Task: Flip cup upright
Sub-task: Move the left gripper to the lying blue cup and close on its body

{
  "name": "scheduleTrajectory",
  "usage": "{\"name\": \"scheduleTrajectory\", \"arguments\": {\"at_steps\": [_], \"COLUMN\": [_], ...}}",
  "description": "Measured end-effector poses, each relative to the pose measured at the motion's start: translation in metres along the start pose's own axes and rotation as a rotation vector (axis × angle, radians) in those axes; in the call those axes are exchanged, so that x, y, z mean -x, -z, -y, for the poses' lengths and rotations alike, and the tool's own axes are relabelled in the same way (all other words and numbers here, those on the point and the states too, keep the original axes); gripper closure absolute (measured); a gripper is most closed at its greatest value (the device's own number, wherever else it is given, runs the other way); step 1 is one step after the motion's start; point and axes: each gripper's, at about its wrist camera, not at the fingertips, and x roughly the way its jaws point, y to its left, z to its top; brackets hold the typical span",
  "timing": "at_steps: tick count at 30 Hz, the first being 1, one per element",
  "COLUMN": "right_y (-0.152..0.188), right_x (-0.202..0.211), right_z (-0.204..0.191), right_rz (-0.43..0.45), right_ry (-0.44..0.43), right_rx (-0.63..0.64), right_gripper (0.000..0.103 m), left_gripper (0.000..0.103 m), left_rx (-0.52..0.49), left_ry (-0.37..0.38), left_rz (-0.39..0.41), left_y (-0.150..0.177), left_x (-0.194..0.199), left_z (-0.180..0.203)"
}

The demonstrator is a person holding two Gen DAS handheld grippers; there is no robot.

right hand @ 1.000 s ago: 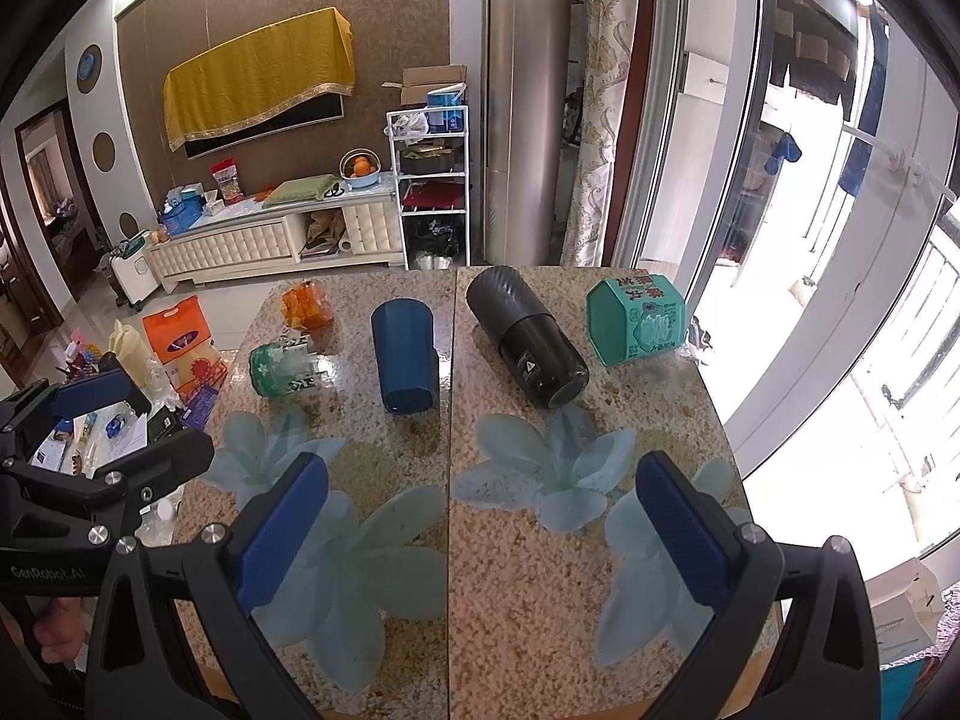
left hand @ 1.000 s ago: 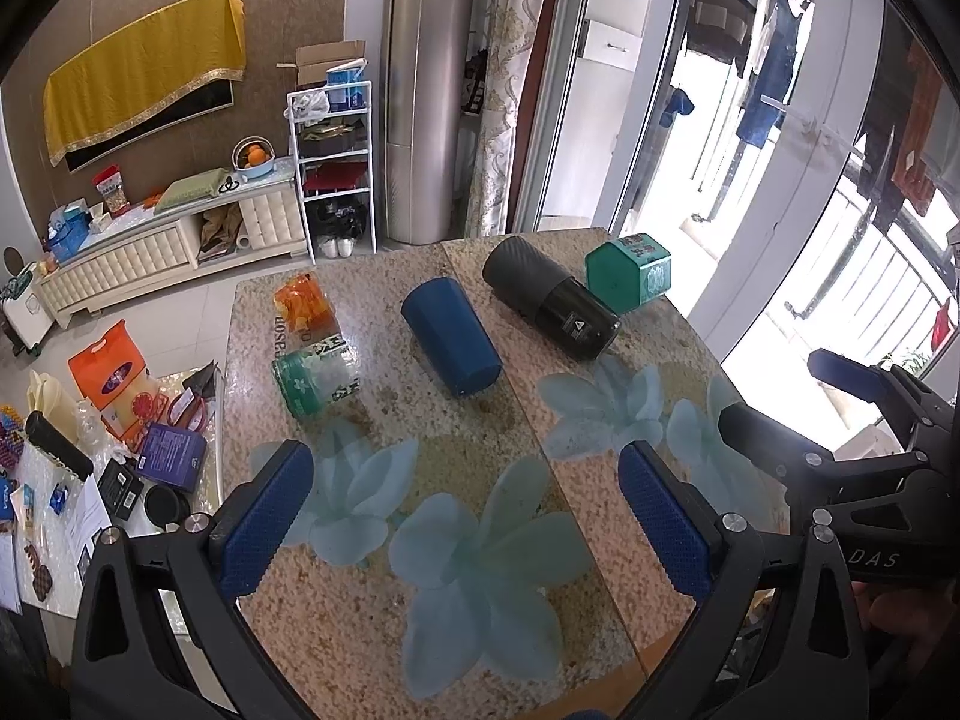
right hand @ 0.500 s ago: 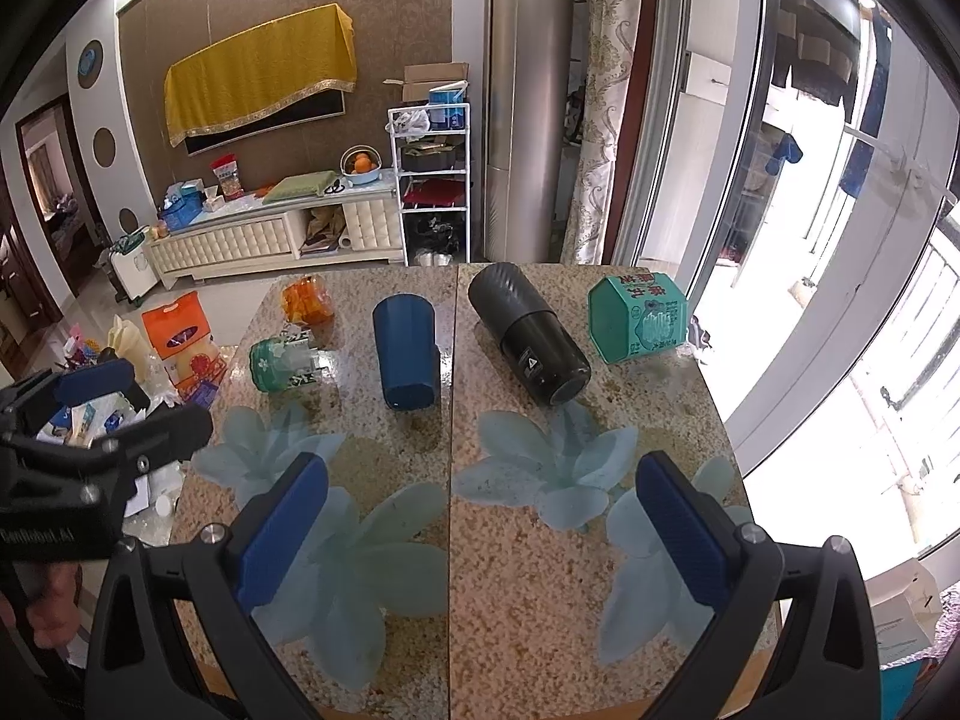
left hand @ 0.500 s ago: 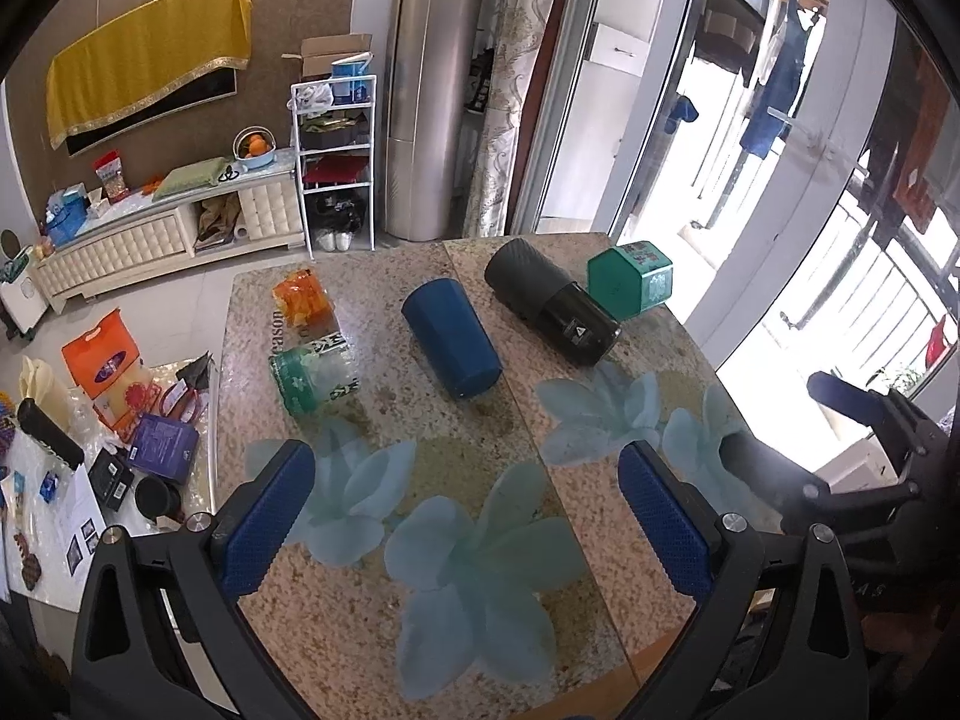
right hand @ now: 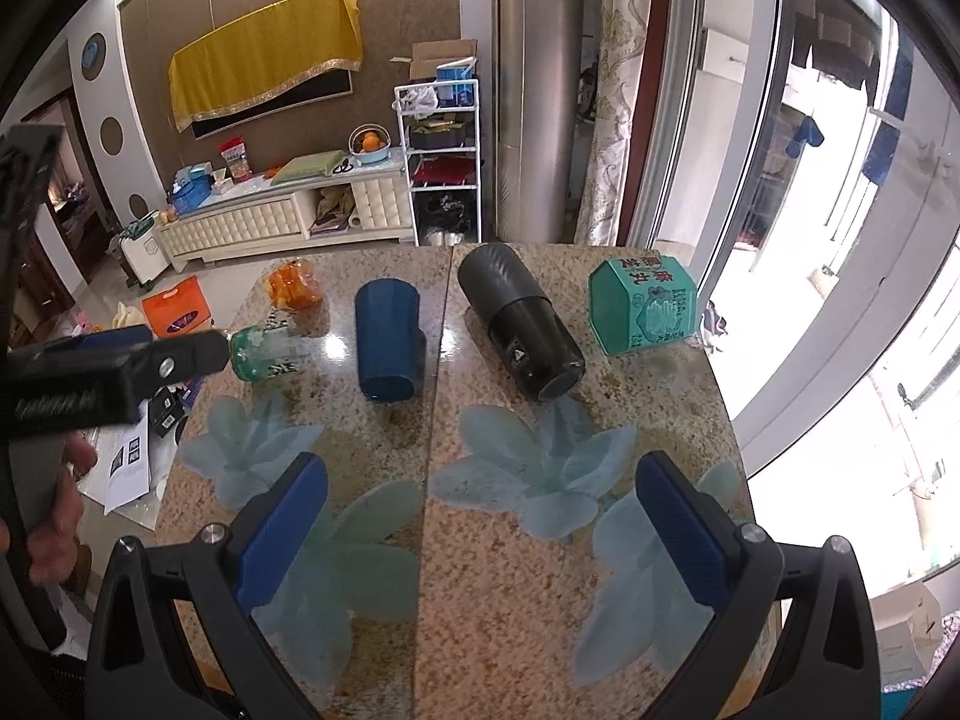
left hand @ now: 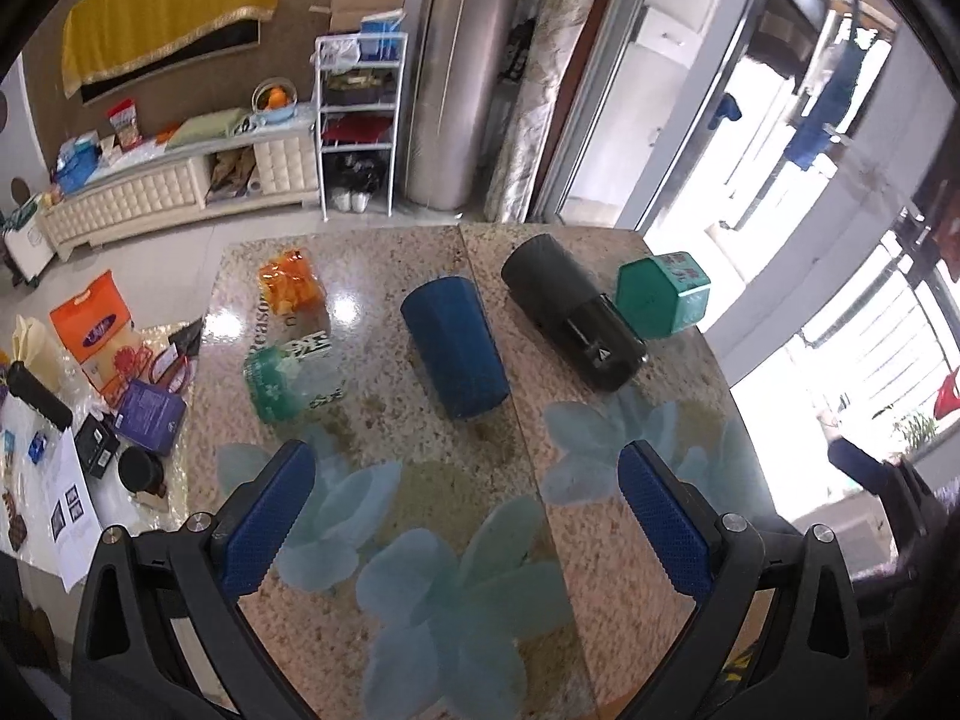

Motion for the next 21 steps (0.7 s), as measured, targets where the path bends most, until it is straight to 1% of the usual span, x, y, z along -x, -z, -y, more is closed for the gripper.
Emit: {"name": "scheduleTrajectory", "arguments": {"at_steps": [2,4,8,11,14,18,21], "right_y": [-0.005,-0.009,-0.014,-0.017,-0.022,-0.026,-0.03], "right_x": [-0.006,-0.011,-0.027,-0.034,-0.039,-0.045,-0.053], "right_z": [0.013,0.025,0.045,0.058,0.069,0.081,0.089], "right_rz": [-0.009,-0.014,-0.043,-0.068,-0.073,-0.09,-0.108], "right_ry": [-0.009,-0.02,-0.041,-0.063,-0.075,-0.102,-0.114], "right_rx": [-0.003,-0.012,-0.018,-0.021,-0.001,0.015,0.016], "right_gripper": [0.0,0.0,0.0,0.0,0.0,0.0,0.0], "left_gripper": [0.001,0.001,0.001,0.001,0.001,0.001,0.001], "left_rx": [0.023,0.043,0.084,0.154,0.197,0.227,0.254], "left_ry": [-0.014,-0.007,-0.021,-0.012,-0.026,-0.072,-0.092], "left_rz": [-0.043,-0.069,-0.128,-0.19,-0.234,-0.289,-0.33], "left_y": [-0.013,-0.023,-0.04,-0.049,-0.052,-0.053,-0.051], "left_x": [-0.019,-0.035,-0.071,-0.104,-0.131,-0.163,-0.184], "left_z": [0.006,0.01,0.019,0.017,0.013,0.008,0.002]}}
